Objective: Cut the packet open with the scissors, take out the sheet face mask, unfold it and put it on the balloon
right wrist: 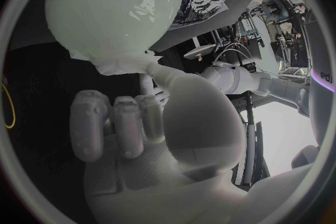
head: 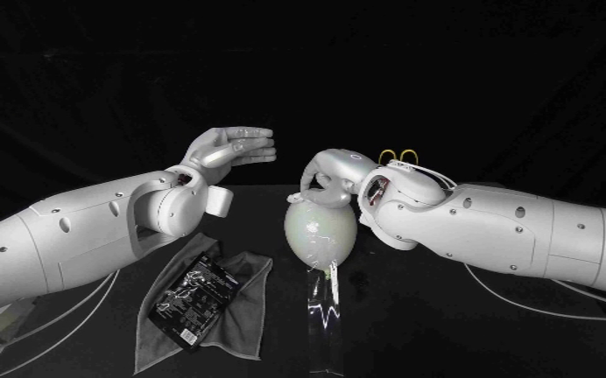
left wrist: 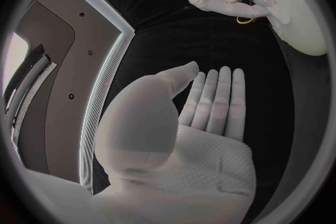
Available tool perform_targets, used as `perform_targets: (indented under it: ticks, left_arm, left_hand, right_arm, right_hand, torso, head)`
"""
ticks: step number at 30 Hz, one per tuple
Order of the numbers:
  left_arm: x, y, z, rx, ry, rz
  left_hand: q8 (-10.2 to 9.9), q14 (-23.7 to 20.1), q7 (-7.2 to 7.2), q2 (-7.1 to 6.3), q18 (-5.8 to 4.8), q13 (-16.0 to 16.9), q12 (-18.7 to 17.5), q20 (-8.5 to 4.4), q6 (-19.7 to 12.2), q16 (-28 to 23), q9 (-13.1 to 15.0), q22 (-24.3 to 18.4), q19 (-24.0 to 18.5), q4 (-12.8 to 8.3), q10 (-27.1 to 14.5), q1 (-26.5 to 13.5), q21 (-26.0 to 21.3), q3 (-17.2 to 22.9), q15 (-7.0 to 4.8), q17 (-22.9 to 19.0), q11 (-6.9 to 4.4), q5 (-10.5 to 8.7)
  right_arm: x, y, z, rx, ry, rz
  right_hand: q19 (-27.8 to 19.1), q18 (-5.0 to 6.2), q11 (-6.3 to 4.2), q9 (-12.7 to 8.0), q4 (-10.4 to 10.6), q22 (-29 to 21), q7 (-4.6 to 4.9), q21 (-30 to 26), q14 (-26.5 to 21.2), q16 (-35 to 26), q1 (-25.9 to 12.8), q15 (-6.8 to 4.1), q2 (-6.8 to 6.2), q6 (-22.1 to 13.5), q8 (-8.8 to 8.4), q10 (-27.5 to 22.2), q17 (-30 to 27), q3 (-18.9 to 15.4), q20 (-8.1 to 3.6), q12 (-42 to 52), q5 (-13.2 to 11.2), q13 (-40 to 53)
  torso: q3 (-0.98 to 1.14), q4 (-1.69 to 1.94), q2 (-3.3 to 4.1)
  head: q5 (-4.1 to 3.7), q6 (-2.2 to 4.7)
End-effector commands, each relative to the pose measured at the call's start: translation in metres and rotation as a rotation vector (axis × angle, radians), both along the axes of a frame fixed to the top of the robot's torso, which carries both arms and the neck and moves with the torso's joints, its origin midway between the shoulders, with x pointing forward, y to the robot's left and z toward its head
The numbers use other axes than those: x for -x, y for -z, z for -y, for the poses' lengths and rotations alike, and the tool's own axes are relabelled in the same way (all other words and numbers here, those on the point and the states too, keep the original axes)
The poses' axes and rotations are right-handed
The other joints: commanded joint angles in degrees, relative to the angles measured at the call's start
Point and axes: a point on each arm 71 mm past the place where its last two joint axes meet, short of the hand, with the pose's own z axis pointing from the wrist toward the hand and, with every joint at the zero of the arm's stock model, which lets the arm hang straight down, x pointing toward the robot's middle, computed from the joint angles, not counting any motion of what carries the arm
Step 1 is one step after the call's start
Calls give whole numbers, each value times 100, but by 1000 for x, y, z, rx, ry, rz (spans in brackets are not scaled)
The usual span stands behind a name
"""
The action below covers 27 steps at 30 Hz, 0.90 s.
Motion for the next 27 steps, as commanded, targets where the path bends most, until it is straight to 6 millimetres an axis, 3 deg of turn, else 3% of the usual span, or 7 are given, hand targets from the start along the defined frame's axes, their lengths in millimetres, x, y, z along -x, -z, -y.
perform_targets:
  ticks: [1, 8, 14, 21, 23, 27]
  left_arm:
    - [0, -1, 1, 10, 3, 6]
    - [-1, 0, 3, 14, 15, 6]
    - [-2, 1, 8, 26, 48, 5]
    - [-4, 4, 17, 43, 97, -4]
    - [-5, 7, 22, 51, 114, -8]
    - [-7, 12, 29, 65, 133, -12]
  left_hand:
    - [11, 14, 180, -20, 71, -7, -23, 27, -8, 27, -7, -10, -4, 34, -17, -4, -22, 4, -4, 6, 23, 16]
    - [6, 1, 183, -36, 86, -8, -27, 47, -19, 22, -12, -17, -12, 44, -30, -3, -35, -7, 2, 7, 29, 16]
    - [7, -97, 145, -122, 99, -4, -19, 181, -40, -26, -21, -58, -218, 149, -39, -75, -203, -88, 23, 0, 18, 14]
    - [-28, -394, 118, -282, 9, -5, -38, 240, -163, -85, -51, -86, -985, 482, -179, -335, -578, -471, 88, -64, 37, 14]
    - [-51, -519, 124, -340, -65, -6, -44, 246, -222, -91, -64, -114, -1396, 587, -259, -419, -708, -649, 119, -91, 57, 15]
    - [-83, -741, 105, -388, -171, -6, -44, 247, -307, -95, -81, -135, -1782, 706, -365, -464, -833, -905, 167, -140, 77, 12]
  right_arm:
    - [2, -9, 3, -162, 23, 29]
    - [1, -15, 13, -281, 85, -53]
    - [-1, -19, 21, -348, 133, -121]
    - [-8, -25, 31, -427, 175, -176]
    - [-10, -28, 34, -453, 181, -186]
    - [-13, -33, 38, -484, 188, -192]
  right_hand:
    - [228, -65, -29, 184, -191, 1282, -44, 58, 586, 24, 53, -37, 16, 4, 103, 470, 1510, 167, -52, 61, -14, 1312]
    - [229, -66, -31, 197, -196, 1282, -46, 61, 586, 24, 40, -41, 20, 2, 122, 468, 1510, 181, -54, 53, -16, 1308]
    - [223, -63, -32, 199, -198, 1279, -46, 50, 586, 24, 38, -42, 20, -1, 125, 468, 1510, 183, -55, 52, -16, 1307]
    - [218, -61, -32, 203, -202, 1276, -46, 39, 586, 24, 34, -44, 19, -5, 129, 469, 1510, 187, -55, 54, -16, 1309]
    - [214, -59, -32, 204, -203, 1274, -46, 32, 586, 24, 31, -44, 17, -7, 131, 467, 1510, 187, -56, 51, -16, 1307]
    - [208, -57, -32, 207, -204, 1270, -45, 21, 586, 24, 24, -45, 15, -12, 135, 465, 1510, 187, -56, 45, -16, 1303]
  torso:
    - [0, 1, -3]
    - [-1, 1, -10]
    - [1, 2, -6]
    - [0, -1, -2]
    - [1, 3, -1]
    - [0, 3, -1]
  head:
    - [-3, 15]
    - [-13, 69]
    - [1, 107]
    - [17, 167]
    - [23, 180]
    - [25, 209]
